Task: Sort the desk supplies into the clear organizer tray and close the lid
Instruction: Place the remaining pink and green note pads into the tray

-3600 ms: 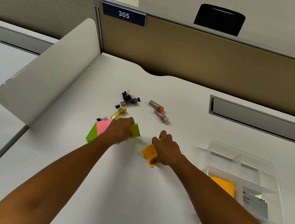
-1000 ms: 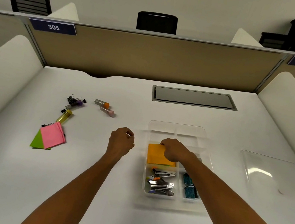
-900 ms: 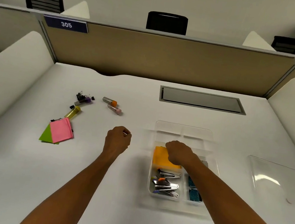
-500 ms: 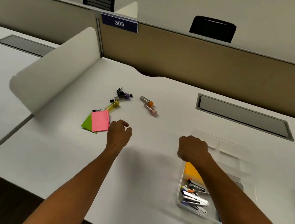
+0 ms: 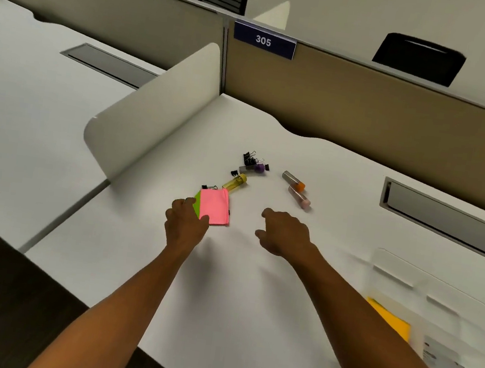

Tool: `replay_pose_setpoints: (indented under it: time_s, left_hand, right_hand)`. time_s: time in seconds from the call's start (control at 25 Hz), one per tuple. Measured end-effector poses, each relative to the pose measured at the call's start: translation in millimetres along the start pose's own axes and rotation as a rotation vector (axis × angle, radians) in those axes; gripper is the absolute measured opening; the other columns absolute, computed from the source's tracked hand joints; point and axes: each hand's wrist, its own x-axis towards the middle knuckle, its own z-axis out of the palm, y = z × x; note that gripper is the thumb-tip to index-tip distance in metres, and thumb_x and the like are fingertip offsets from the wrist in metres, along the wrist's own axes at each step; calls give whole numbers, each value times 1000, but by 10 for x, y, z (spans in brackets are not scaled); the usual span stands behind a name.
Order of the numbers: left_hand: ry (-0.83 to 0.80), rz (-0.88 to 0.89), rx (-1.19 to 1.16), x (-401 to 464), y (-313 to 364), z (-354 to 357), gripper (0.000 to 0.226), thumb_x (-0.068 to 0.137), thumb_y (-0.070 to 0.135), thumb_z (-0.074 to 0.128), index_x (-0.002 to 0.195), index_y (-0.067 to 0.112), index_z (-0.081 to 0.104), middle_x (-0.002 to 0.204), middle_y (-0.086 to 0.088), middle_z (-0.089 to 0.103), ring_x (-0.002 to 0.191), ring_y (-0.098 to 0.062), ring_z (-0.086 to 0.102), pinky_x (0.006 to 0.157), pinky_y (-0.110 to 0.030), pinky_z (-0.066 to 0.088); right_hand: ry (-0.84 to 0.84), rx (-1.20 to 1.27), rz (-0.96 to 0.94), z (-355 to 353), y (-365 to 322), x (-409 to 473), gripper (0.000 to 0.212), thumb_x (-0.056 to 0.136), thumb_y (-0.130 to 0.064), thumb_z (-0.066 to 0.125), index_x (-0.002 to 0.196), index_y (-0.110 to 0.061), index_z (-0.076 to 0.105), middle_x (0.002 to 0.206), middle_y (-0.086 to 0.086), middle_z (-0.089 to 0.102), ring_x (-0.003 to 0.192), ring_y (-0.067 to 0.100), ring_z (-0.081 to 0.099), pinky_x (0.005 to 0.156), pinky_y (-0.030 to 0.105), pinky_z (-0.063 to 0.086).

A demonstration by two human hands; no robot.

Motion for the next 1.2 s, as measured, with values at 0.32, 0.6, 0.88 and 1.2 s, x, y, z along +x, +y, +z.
replay_pose_setpoints:
  time_s: [0.32,0.6,0.88,1.2]
  left_hand:
    - [-137,19,-93,489,-266,-55,97,84,30,73,154,13,7,155,-13,30,142,-31,31,115,-43,31]
    - [-133,102,-23,569,-265,24,85,78,25,74,146,7,28,118,-17,61,110,-34,59,81,-36,47]
    - [-175,24,-108,506,-223,68,79,80,17,73,146,7,31,130,-13,57,119,-31,53,99,-42,47]
    - [-168,-114,-411,447,-210,-4,24,83,15,71,107,12,68,104,-8,68,92,-25,65,83,-40,56]
  right_hand:
    - [109,278,-29,230,-647,567,82,86,-46,65,150,-17,22,139,9,43,125,31,46,87,46,47]
    - [13,539,155,429,-827,982,75,81,-48,72,134,-4,43,130,18,46,120,35,49,100,41,43]
    - [-37,538,152,598,-857,1065,53,77,-27,72,122,-4,53,120,15,59,108,30,58,91,42,51]
    - [-29,694,177,579,-755,1013,34,85,-18,66,116,-8,56,114,10,63,96,23,60,77,32,49]
